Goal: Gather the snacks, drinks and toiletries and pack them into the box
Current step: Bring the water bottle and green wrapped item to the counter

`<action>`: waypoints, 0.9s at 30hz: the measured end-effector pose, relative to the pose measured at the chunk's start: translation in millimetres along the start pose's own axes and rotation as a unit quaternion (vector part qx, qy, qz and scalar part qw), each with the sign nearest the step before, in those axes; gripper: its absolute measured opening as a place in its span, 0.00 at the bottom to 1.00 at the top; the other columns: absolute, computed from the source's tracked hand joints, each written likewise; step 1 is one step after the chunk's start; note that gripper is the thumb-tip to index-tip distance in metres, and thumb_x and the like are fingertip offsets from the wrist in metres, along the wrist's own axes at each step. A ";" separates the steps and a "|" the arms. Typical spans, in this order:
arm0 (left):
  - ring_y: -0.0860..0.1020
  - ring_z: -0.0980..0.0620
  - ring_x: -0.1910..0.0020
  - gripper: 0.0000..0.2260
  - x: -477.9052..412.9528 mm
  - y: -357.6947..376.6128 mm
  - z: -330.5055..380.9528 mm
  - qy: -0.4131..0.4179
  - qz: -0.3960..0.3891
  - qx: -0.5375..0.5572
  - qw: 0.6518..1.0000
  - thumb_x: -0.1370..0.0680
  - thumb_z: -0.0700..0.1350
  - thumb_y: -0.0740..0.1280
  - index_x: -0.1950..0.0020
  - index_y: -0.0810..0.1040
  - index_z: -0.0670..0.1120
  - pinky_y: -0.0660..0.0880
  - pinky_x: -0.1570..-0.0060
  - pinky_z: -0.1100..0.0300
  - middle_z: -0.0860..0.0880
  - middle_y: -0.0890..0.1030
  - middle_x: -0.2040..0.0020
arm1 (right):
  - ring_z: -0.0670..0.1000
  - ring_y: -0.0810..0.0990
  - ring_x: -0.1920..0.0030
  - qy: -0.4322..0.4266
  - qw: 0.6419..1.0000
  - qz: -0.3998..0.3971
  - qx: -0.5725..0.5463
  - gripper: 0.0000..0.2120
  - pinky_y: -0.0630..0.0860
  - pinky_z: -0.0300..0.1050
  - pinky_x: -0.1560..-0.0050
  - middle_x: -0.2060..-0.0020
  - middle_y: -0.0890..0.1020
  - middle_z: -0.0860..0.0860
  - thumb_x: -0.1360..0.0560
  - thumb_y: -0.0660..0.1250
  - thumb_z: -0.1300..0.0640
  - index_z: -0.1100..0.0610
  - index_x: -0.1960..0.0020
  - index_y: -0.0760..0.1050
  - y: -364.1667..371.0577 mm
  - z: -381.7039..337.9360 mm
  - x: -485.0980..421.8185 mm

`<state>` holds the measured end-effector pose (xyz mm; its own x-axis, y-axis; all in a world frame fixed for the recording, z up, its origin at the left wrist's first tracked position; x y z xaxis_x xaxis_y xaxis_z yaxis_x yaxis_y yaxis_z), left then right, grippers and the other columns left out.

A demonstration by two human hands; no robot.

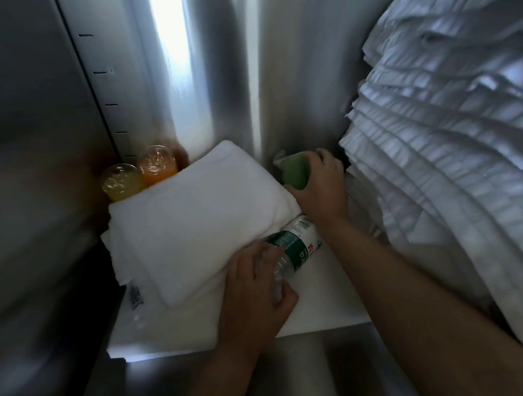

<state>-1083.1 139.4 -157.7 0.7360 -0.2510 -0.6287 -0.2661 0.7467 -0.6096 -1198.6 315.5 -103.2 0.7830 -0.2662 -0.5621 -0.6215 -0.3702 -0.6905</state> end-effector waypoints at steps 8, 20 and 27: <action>0.69 0.49 0.41 0.21 -0.3 2.4 -1.1 0.003 0.006 -0.013 1.000 0.31 0.47 0.69 0.39 0.73 0.45 0.67 0.39 0.60 0.45 0.73 0.41 | 0.59 0.65 0.33 -0.056 0.996 0.064 0.012 0.30 0.68 0.56 0.36 0.32 0.68 0.57 0.36 0.75 0.48 0.55 0.37 0.72 -42.5 -29.3 23.6; 0.71 0.46 0.44 0.24 13.6 -4.3 -0.6 0.005 0.040 -0.035 0.999 0.35 0.43 0.76 0.41 0.75 0.41 0.66 0.41 0.59 0.43 0.74 0.42 | 0.57 0.68 0.37 -0.015 1.000 0.023 0.013 0.33 0.68 0.50 0.38 0.35 0.71 0.57 0.35 0.74 0.45 0.57 0.35 0.70 -85.6 -27.5 108.5; 0.73 0.42 0.50 0.28 31.5 -30.0 11.4 -0.046 0.047 -0.092 0.994 0.40 0.42 0.75 0.41 0.75 0.41 0.72 0.51 0.50 0.41 0.75 0.49 | 0.57 0.69 0.39 -0.004 1.000 -0.002 0.012 0.33 0.68 0.48 0.42 0.37 0.72 0.56 0.34 0.72 0.45 0.57 0.34 0.69 -93.9 -28.9 137.0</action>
<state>-1044.8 116.1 -153.7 0.7535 -0.1220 -0.6461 -0.4394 0.6375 -0.6329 -1032.2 288.0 -102.3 0.7858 -0.2567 -0.5627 -0.6183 -0.3500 -0.7037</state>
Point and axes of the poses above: each hand's wrist, its own x-axis away from the middle knuckle, its own y-axis out of the palm, z = x × y, the point moved 5 cm from there along -x, towards the middle knuckle
